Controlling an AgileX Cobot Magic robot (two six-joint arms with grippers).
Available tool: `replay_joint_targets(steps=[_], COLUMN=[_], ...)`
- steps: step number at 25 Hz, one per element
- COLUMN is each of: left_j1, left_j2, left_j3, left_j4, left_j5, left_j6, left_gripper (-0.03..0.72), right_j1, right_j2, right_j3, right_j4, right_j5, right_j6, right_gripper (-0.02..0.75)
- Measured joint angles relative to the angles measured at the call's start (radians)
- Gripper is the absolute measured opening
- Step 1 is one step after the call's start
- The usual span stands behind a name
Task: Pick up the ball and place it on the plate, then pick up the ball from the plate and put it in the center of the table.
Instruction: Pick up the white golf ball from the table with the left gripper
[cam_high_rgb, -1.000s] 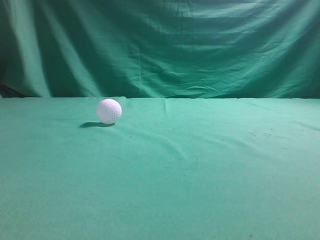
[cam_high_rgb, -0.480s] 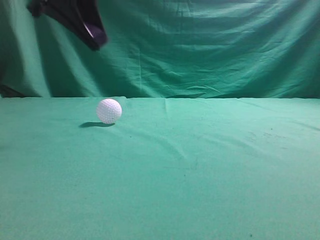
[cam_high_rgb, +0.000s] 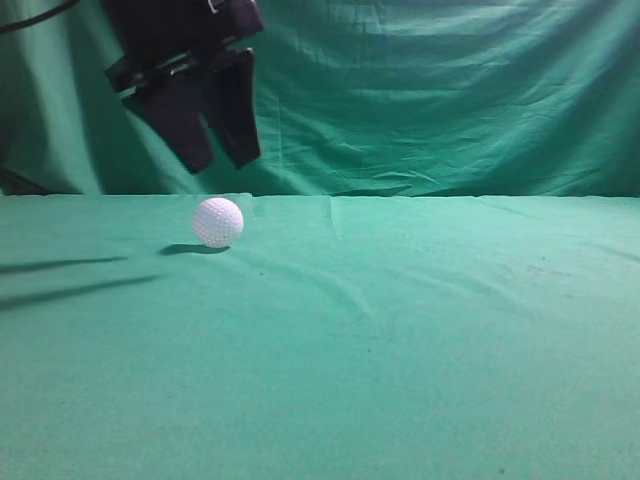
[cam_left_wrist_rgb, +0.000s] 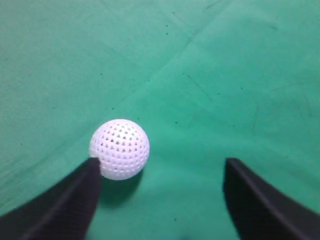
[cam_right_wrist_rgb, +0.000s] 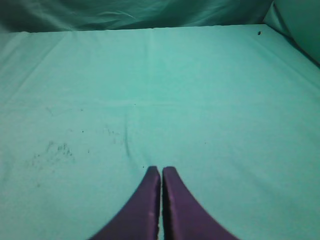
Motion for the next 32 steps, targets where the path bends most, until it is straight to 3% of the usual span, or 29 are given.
replay_joint_targets(steps=[3,8,11,25,29,32], left_j1=[0.0,0.0,0.0,0.0,0.0,0.0], left_j2=[0.029,0.082,0.101,0.147,0.147,0.147], left_j3=[0.0,0.0,-0.001,-0.002,-0.002,-0.005], left_j4=[-0.003,-0.003,0.001,0.048,0.048,0.048], left_j5=[-0.034,-0.124,-0.157,-0.182,-0.184,-0.18], left_j6=[-0.002,-0.023,-0.024,-0.024,-0.024,-0.024], left_gripper=[0.622,0.643,0.536,0.51,0.314,0.311], right_j1=[0.0,0.0,0.0,0.0,0.0,0.0], right_j2=[0.0,0.0,0.0,0.0,0.0,0.0], right_j3=[0.0,0.0,0.0,0.0,0.0,0.0], right_j4=[0.0,0.0,0.0,0.0,0.0,0.0], right_j5=[0.0,0.0,0.0,0.0,0.0,0.0], right_j6=[-0.003,-0.003,-0.003,-0.003,-0.003,-0.003], right_gripper=[0.0,0.0,0.0,0.0,0.0,0.0])
